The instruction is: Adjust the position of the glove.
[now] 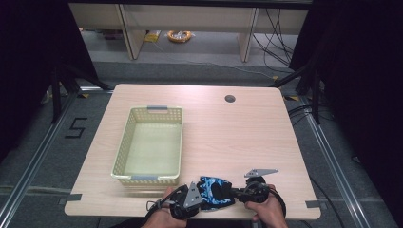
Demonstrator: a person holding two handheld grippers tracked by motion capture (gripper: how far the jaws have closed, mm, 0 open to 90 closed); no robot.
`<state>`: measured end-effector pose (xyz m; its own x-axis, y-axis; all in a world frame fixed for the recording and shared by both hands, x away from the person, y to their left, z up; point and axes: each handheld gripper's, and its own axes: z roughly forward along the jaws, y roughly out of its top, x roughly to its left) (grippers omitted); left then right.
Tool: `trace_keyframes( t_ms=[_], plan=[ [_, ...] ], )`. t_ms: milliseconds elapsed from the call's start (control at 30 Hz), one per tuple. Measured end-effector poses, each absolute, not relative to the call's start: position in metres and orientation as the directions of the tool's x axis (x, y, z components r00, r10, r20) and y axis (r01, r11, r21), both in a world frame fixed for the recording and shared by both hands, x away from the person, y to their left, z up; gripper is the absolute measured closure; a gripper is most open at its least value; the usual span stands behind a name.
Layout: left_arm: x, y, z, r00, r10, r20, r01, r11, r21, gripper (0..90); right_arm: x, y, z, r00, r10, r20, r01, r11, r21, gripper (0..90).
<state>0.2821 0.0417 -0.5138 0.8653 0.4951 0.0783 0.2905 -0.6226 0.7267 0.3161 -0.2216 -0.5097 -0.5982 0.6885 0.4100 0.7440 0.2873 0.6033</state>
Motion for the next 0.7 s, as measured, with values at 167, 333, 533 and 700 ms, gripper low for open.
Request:
trace_keyframes(
  t_ms=[167,333,533,700],
  plan=[
    [0.283,0.043,-0.510,0.853,0.518,0.067,0.298,-0.587,0.753,79.6,0.317,-0.220,-0.507,-0.616,0.684,0.391,0.717,0.280,0.639,87.8],
    [0.286,0.046,-0.504,0.851,0.516,0.095,0.273,-0.590,0.760,79.7,0.316,-0.221,-0.499,-0.635,0.660,0.401,0.691,0.253,0.677,87.9],
    [0.286,0.048,-0.499,0.857,0.505,0.103,0.256,-0.590,0.765,79.8,0.312,-0.221,-0.493,-0.640,0.659,0.394,0.679,0.245,0.692,87.9],
    [0.284,0.048,-0.494,0.864,0.496,0.085,0.262,-0.586,0.767,79.7,0.310,-0.224,-0.490,-0.642,0.648,0.410,0.673,0.221,0.706,87.9]
  ],
)
